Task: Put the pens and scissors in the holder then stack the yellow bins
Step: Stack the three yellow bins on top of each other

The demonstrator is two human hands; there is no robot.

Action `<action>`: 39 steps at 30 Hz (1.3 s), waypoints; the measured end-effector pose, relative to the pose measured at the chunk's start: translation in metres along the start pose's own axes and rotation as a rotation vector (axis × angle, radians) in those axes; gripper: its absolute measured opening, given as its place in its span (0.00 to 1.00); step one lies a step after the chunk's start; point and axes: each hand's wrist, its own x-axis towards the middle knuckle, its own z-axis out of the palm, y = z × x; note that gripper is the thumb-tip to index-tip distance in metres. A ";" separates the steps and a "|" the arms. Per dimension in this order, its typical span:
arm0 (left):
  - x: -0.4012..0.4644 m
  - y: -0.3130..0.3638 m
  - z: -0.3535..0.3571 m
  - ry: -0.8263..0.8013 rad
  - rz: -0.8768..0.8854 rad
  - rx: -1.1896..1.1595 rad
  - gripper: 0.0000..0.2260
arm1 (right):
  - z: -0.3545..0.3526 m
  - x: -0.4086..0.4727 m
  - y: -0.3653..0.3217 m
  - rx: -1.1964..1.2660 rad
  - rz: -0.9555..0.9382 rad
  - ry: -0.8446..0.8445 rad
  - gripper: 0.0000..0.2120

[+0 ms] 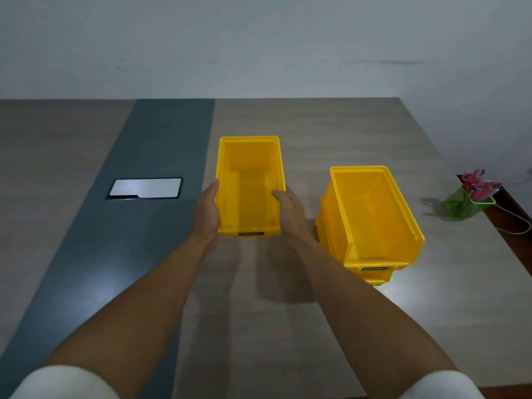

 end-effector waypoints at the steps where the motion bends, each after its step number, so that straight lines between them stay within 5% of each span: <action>1: -0.005 0.021 0.007 0.000 0.048 -0.032 0.19 | 0.001 0.000 -0.014 0.027 -0.037 -0.007 0.17; 4: -0.021 0.066 0.023 0.020 0.151 -0.068 0.11 | -0.002 -0.010 -0.053 0.039 -0.155 -0.064 0.16; 14: -0.096 0.100 0.132 -0.142 0.289 -0.063 0.25 | -0.107 -0.058 -0.125 0.078 -0.306 -0.077 0.18; 25: -0.151 0.035 0.253 -0.151 0.177 -0.129 0.22 | -0.252 -0.075 -0.103 0.096 -0.206 -0.116 0.29; 39: -0.156 0.018 0.271 -0.191 0.144 0.011 0.20 | -0.280 -0.064 -0.080 0.097 -0.184 -0.097 0.28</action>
